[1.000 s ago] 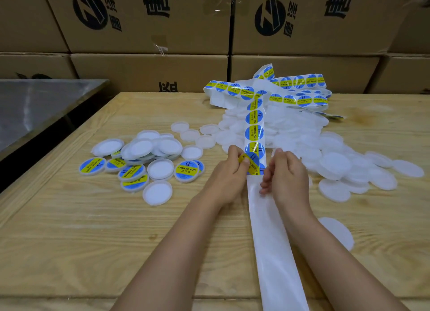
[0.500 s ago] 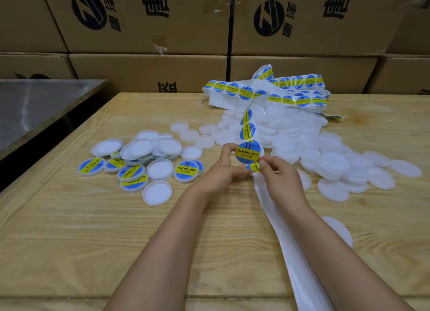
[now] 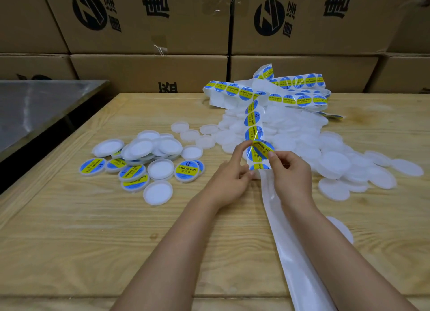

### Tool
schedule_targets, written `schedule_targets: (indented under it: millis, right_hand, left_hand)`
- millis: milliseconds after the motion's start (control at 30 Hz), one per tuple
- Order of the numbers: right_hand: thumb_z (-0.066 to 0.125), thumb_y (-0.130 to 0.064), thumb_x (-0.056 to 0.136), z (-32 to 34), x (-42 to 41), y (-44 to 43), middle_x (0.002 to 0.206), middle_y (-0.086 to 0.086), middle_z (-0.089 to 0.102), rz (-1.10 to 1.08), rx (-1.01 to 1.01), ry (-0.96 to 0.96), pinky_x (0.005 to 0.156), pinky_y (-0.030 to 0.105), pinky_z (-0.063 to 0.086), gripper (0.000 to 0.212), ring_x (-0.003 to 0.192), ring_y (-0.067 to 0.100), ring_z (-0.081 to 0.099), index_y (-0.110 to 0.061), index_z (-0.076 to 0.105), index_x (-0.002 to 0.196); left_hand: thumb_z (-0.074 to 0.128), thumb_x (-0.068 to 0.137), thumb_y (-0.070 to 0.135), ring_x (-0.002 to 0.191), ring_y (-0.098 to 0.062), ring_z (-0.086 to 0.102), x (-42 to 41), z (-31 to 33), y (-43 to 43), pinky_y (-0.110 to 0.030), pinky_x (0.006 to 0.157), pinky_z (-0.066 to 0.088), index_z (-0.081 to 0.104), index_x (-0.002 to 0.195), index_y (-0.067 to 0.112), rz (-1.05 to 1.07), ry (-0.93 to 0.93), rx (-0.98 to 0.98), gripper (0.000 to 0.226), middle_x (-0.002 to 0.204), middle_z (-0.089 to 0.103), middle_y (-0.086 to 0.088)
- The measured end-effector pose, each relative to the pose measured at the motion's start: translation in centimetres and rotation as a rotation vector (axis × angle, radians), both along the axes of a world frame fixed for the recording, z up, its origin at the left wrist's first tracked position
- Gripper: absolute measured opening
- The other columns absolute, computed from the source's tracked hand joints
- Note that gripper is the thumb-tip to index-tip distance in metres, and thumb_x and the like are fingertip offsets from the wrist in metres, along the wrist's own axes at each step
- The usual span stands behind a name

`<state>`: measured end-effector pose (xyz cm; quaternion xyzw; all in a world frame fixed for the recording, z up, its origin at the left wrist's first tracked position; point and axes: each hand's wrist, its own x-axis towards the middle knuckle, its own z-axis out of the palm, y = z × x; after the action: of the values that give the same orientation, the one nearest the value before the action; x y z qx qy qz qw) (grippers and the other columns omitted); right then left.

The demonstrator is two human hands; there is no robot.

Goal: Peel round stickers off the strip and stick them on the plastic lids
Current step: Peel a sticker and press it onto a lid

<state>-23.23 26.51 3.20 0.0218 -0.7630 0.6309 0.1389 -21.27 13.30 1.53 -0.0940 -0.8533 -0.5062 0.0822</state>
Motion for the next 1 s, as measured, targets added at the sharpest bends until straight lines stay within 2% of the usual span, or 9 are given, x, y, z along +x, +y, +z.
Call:
schedule_targets:
  millis: [133, 233, 333, 433, 500, 633, 733, 833, 1000]
  right_hand:
    - [0.058, -0.017, 0.091, 0.2, 0.0, 0.2, 0.065, -0.012, 0.054, 0.0, -0.105, -0.038, 0.052, 0.007, 0.035, 0.014, 0.057, 0.0, 0.047, -0.017, 0.061, 0.077]
    - [0.058, -0.015, 0.091, 0.3, -0.1, 0.4, 0.056, -0.013, 0.048, 0.028, -0.169, -0.09, 0.056, 0.017, 0.035, 0.021, 0.053, 0.001, 0.042, -0.019, 0.059, 0.07]
    - [0.057, -0.011, 0.09, 0.8, 0.2, 0.3, 0.047, -0.017, 0.049, 0.08, -0.205, -0.054, 0.055, 0.018, 0.034, 0.022, 0.048, -0.001, 0.043, -0.017, 0.058, 0.069]
    - [0.055, -0.006, 0.09, 1.6, 0.6, 0.4, 0.054, -0.007, 0.05, 0.1, -0.224, 0.049, 0.055, 0.022, 0.035, 0.024, 0.053, 0.008, 0.042, -0.016, 0.056, 0.068]
    - [0.054, -0.004, 0.089, 1.9, 0.6, 0.4, 0.059, 0.001, 0.05, 0.142, -0.303, 0.034, 0.048, 0.021, 0.037, 0.023, 0.051, 0.011, 0.042, -0.014, 0.057, 0.069]
    - [0.054, -0.008, 0.089, 1.1, 0.3, 0.1, 0.064, 0.003, 0.055, 0.198, -0.331, -0.23, 0.043, 0.022, 0.04, 0.019, 0.052, 0.012, 0.047, -0.011, 0.059, 0.072]
    - [0.049, -0.006, 0.092, 0.0, -0.1, -0.4, 0.067, 0.006, 0.054, 0.152, -0.367, -0.339, 0.049, 0.025, 0.047, 0.019, 0.052, 0.015, 0.05, -0.01, 0.055, 0.074]
    - [0.048, -0.006, 0.091, -1.0, -0.5, -0.8, 0.068, 0.005, 0.055, 0.074, -0.291, -0.289, 0.066, 0.032, 0.052, 0.019, 0.057, 0.014, 0.054, -0.012, 0.055, 0.074]
    - [0.052, -0.018, 0.089, -2.3, -0.2, -1.4, 0.074, -0.001, 0.061, 0.009, -0.06, -0.125, 0.076, 0.036, 0.046, 0.015, 0.078, 0.021, 0.058, -0.02, 0.056, 0.074]
  left_hand:
    - [0.051, 0.092, 0.016, 0.08, -0.025, 0.065, -0.6, -0.7, -0.6, -0.029, 0.081, 0.047, -0.001, 0.13, 0.07, 0.083, 0.01, 0.119, 0.084, 0.075, 0.068, -0.017]
    - [0.053, 0.092, 0.023, 0.075, -0.018, 0.062, -0.8, -0.8, -0.5, -0.03, 0.076, 0.046, 0.025, 0.139, 0.049, 0.094, -0.037, 0.048, 0.061, 0.074, 0.068, -0.006]
    - [0.056, 0.091, 0.031, 0.068, 0.0, 0.056, -0.8, -0.5, -0.2, -0.028, 0.066, 0.04, 0.068, 0.102, 0.024, 0.112, -0.011, -0.09, 0.017, 0.071, 0.065, 0.01]
    - [0.053, 0.093, 0.035, 0.06, -0.011, 0.047, -0.6, -0.5, -0.1, -0.029, 0.061, 0.036, 0.066, 0.071, 0.008, 0.136, -0.037, -0.082, 0.038, 0.062, 0.057, 0.003]
    - [0.048, 0.095, 0.031, 0.066, -0.018, 0.058, -0.4, -0.3, -0.1, -0.03, 0.068, 0.043, 0.067, 0.067, 0.007, 0.121, -0.084, 0.015, 0.042, 0.068, 0.066, 0.0]
    - [0.043, 0.094, 0.03, 0.089, -0.022, 0.061, -0.7, -0.5, 0.3, -0.029, 0.1, 0.027, 0.071, 0.084, 0.015, 0.125, -0.064, -0.226, 0.034, 0.086, 0.072, 0.001]
    - [0.051, 0.091, 0.021, 0.092, -0.022, 0.06, -0.8, -0.7, 0.4, -0.022, 0.1, 0.02, 0.071, 0.097, 0.018, 0.111, -0.021, -0.273, 0.021, 0.093, 0.071, 0.002]
    - [0.052, 0.086, 0.012, 0.094, -0.016, 0.061, -1.0, -0.6, 0.1, -0.026, 0.09, 0.04, 0.07, 0.104, 0.02, 0.148, 0.019, -0.156, 0.026, 0.1, 0.071, 0.002]
    - [0.042, 0.09, 0.007, 0.143, -0.018, 0.019, -2.2, -0.7, -0.4, -0.032, 0.115, 0.018, 0.032, 0.144, 0.012, 0.32, -0.032, -0.279, 0.055, 0.155, 0.024, -0.005]
